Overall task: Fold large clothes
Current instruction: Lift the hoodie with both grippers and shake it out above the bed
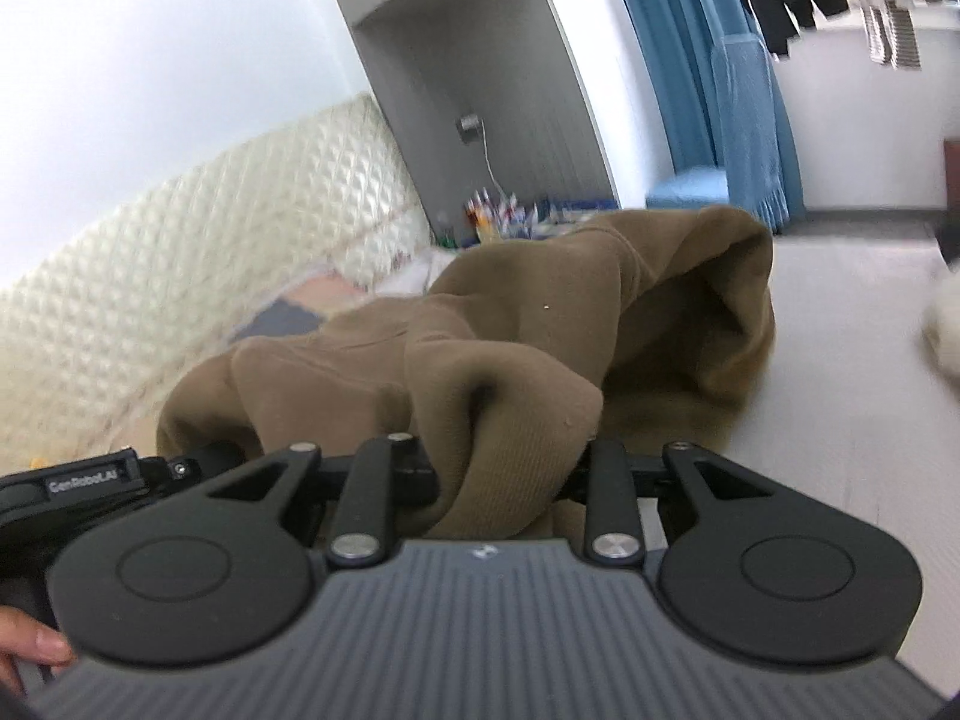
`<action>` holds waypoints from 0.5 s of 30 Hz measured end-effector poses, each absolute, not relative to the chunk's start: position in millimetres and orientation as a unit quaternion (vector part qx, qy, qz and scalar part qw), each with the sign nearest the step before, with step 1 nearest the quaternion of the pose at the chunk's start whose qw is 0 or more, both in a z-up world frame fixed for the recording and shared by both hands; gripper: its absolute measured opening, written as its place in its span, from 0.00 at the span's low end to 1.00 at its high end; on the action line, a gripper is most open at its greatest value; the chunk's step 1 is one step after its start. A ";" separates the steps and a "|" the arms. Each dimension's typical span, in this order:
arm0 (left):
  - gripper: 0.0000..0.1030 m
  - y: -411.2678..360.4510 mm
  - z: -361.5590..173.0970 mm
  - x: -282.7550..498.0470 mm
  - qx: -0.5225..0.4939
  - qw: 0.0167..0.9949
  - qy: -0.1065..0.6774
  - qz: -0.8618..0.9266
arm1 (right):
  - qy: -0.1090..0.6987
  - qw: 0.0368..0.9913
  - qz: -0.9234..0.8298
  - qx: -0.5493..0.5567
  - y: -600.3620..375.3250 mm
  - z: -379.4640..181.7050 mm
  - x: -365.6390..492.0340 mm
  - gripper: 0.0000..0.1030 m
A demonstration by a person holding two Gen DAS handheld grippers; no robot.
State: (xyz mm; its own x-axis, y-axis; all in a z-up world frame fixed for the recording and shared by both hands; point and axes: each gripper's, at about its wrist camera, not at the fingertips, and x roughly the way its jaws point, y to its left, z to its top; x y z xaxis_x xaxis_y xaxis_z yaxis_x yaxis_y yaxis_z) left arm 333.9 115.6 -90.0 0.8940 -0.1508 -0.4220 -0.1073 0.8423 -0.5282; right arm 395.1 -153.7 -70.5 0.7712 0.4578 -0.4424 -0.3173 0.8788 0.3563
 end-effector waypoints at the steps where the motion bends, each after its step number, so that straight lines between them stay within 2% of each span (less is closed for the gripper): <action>1: 0.16 113.6 -99.5 322.0 -0.281 0.930 0.236 -0.010 | 0.268 0.932 0.209 0.127 -153.2 -77.1 383.5 0.28; 7: 0.16 103.3 -158.8 288.5 -0.273 0.922 0.275 -0.003 | 0.315 0.915 0.206 0.144 -160.2 -131.2 349.7 0.28; 10: 0.16 94.8 -189.1 289.2 -0.271 0.907 0.322 0.006 | 0.353 0.901 0.195 0.159 -163.0 -158.8 342.5 0.29; 15: 0.16 87.4 -206.1 298.7 -0.247 0.901 0.357 0.010 | 0.367 0.900 0.178 0.154 -156.8 -167.4 347.5 0.32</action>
